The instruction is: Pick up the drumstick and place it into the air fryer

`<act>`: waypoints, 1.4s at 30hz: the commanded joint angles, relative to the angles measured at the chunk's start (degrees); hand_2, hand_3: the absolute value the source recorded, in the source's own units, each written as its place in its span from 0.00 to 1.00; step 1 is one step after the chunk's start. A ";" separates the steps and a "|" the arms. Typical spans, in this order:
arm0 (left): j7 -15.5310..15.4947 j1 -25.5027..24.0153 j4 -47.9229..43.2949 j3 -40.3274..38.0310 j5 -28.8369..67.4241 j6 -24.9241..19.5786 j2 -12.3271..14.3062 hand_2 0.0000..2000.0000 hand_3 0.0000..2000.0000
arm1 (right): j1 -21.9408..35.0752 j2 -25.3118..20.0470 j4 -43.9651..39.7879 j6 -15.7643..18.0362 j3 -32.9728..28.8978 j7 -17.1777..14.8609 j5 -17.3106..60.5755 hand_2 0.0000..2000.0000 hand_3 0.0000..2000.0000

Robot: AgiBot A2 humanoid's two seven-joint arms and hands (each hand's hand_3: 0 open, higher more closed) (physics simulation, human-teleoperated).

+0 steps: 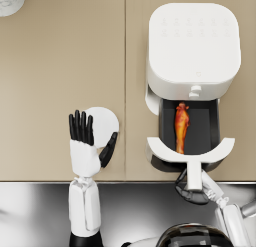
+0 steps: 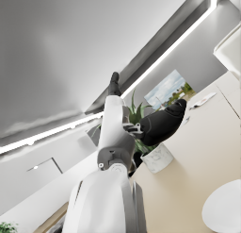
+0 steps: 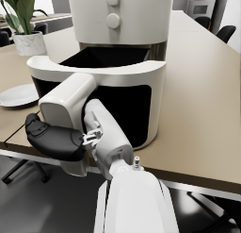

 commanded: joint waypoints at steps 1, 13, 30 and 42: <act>0.00 -1.26 -1.73 -8.79 -0.01 0.01 0.91 0.00 0.00 | 4.87 -6.79 2.98 0.86 13.16 -0.03 0.03 1.00 1.00; 0.00 -1.64 -1.33 -9.94 -0.04 0.02 -0.06 0.00 0.00 | 19.69 -6.77 -9.06 -2.04 10.44 0.44 0.16 1.00 1.00; 0.00 0.92 -0.11 -7.56 -0.03 0.02 -2.29 0.00 0.00 | 43.41 -1.59 -31.97 -5.28 19.09 2.22 0.01 1.00 1.00; 0.00 -0.28 -0.42 -8.15 -0.03 0.03 -2.32 0.00 0.00 | 47.77 11.44 -41.71 -7.98 28.40 2.72 -0.07 1.00 1.00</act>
